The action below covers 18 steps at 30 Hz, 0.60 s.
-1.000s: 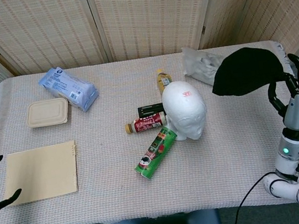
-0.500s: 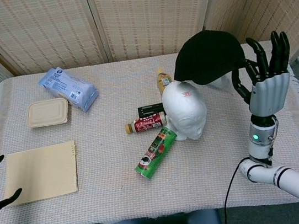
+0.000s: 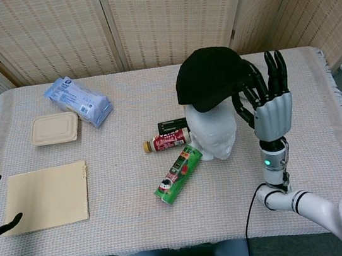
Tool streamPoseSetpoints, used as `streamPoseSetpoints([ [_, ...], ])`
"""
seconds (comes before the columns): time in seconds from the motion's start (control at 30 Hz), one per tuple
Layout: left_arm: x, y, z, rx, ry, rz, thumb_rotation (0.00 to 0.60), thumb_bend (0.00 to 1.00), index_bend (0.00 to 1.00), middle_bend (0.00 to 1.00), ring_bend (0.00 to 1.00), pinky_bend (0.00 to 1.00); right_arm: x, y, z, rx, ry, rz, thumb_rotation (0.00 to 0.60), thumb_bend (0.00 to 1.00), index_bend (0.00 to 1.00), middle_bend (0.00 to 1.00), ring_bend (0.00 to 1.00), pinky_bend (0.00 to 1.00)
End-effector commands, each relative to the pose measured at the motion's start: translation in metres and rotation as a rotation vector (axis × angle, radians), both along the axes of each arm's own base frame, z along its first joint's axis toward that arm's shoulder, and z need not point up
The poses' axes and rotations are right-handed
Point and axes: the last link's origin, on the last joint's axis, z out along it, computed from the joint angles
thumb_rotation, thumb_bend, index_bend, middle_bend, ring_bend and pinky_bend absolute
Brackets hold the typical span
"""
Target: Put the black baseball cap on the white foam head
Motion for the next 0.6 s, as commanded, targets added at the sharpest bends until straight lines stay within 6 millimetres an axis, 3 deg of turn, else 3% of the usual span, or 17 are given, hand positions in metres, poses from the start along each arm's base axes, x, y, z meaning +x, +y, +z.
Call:
streamPoseSetpoints([
  [0.03,0.0,0.0,0.0,0.0,-0.001,0.0,0.6,0.19,0.13,0.05,0.0,0.04,-0.002,0.01,-0.006,0.004,0.006,0.03,0.6,0.39,0.77,0.24,0.0,0.0],
  [0.23,0.0,-0.001,-0.001,-0.011,-0.003,0.0,0.6,0.19,0.13,0.05,0.0,0.04,-0.023,0.037,-0.021,0.056,0.038,0.052,0.6,0.39,0.77,0.24,0.0,0.0],
  [0.6,0.003,-0.004,0.001,-0.009,-0.011,-0.009,0.6,0.19,0.13,0.05,0.0,0.04,-0.048,0.063,-0.045,0.128,0.026,0.052,0.6,0.39,0.77,0.24,0.0,0.0],
])
